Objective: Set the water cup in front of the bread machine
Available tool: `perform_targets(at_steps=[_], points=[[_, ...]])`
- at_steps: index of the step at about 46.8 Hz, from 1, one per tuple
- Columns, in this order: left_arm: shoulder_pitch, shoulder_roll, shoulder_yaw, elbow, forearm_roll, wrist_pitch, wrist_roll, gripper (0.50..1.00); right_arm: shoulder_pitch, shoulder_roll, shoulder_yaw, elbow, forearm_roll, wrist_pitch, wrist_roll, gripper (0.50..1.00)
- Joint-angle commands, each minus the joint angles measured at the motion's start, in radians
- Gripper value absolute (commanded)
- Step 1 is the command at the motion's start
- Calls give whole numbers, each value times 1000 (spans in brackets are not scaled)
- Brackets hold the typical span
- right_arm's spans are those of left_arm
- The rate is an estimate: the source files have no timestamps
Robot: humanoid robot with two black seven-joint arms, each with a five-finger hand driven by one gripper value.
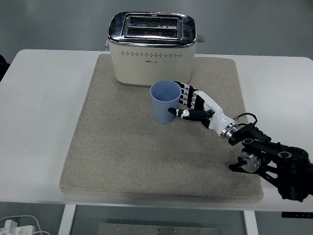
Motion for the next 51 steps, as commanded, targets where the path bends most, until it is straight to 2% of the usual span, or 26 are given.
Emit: perform_targets(at_steps=[1,51], points=[[0,0,0,0,-1,0,0,1000,0,0,1,0,0,0,0,924],[0,0,0,0,-1,0,0,1000,-11,-46,1,-4,0,15,9,924]])
